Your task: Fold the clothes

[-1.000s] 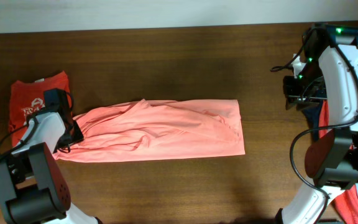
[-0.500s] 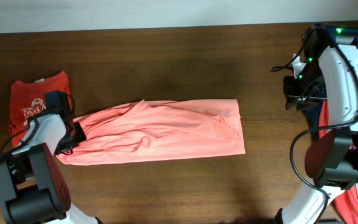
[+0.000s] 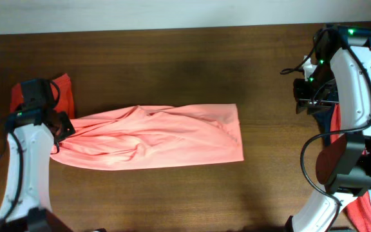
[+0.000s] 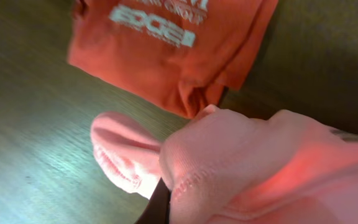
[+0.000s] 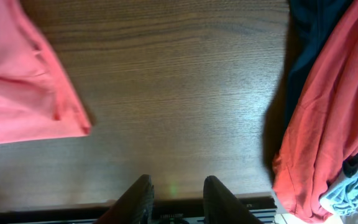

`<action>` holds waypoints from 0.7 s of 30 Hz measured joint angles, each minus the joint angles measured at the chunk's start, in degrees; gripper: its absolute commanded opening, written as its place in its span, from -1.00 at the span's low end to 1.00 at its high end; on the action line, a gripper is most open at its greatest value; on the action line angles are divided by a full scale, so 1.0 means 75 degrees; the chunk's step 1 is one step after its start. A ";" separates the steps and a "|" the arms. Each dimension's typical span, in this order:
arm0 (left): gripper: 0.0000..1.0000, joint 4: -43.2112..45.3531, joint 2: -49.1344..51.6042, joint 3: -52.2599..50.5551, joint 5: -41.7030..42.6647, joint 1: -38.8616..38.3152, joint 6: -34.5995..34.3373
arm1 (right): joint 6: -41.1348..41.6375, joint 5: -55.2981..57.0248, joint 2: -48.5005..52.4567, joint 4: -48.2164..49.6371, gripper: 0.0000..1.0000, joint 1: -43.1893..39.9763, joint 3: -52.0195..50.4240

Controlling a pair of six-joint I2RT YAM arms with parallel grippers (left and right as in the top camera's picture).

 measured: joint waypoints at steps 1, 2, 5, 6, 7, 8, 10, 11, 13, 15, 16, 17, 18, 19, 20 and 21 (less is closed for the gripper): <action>-0.99 -0.0017 -0.0122 0.0000 -0.0044 0.0000 0.0015 | 0.0003 0.0000 0.0000 -0.0003 -0.36 0.0000 0.0000; -0.99 -0.0020 -0.0181 0.0000 -0.0076 0.0000 0.0029 | 0.0003 0.0000 0.0000 0.0000 -0.35 0.0000 0.0000; -0.99 -0.0050 -0.0201 0.0000 -0.0140 0.0000 0.0058 | 0.0029 0.0000 0.0000 -0.0003 -0.35 0.0000 0.0000; -1.00 -0.0073 -0.0201 0.0000 -0.0140 0.0000 0.0061 | 0.0047 0.0000 0.0000 -0.0003 -0.35 0.0000 0.0000; -0.99 -0.0076 -0.0201 0.0000 -0.0143 0.0000 0.0061 | 0.0076 0.0000 0.0000 -0.0003 -0.36 0.0000 0.0000; -0.99 -0.0076 -0.0201 0.0000 -0.0140 0.0000 0.0070 | 0.0105 -0.0003 0.0000 0.0000 -0.36 0.0000 0.0000; -1.00 -0.0134 -0.0201 0.0000 -0.0131 -0.0023 0.0085 | 0.0134 0.0000 0.0000 -0.0003 -0.35 0.0000 0.0000; -0.99 -0.0184 -0.0201 0.0006 -0.0119 -0.0047 0.0085 | 0.0137 0.0000 0.0000 -0.0003 -0.35 0.0000 0.0000; -0.99 -0.0341 -0.0201 0.0070 -0.0009 -0.0157 0.0090 | 0.0160 0.0000 0.0000 0.0000 -0.36 0.0000 0.0000; -0.99 -0.0600 -0.0201 0.0312 0.0213 -0.0370 0.0090 | 0.0163 0.0000 0.0000 0.0000 -0.35 0.0000 0.0000; -0.99 -0.0694 -0.0201 0.0484 0.0341 -0.0539 0.0093 | 0.0169 0.0000 0.0000 0.0000 -0.35 0.0000 0.0000; -1.00 -0.0726 -0.0201 0.0632 0.0458 -0.0711 0.0105 | 0.0172 0.0000 0.0000 0.0000 -0.36 0.0000 0.0000; -0.99 -0.0740 -0.0201 0.0769 0.0568 -0.0903 0.0111 | 0.0172 0.0000 0.0000 0.0000 -0.36 0.0000 0.0000; -1.00 -0.0740 -0.0201 0.0886 0.0702 -0.1148 0.0108 | 0.0181 0.0000 0.0000 0.0000 -0.36 0.0000 0.0000; -0.99 -0.0734 -0.0201 0.0959 0.0845 -0.1416 0.0079 | 0.0187 0.0000 0.0000 0.0000 -0.35 0.0000 0.0000; -0.99 -0.0734 -0.0201 0.0988 0.0985 -0.1649 0.0047 | 0.0192 0.0000 0.0000 0.0000 -0.36 0.0000 0.0000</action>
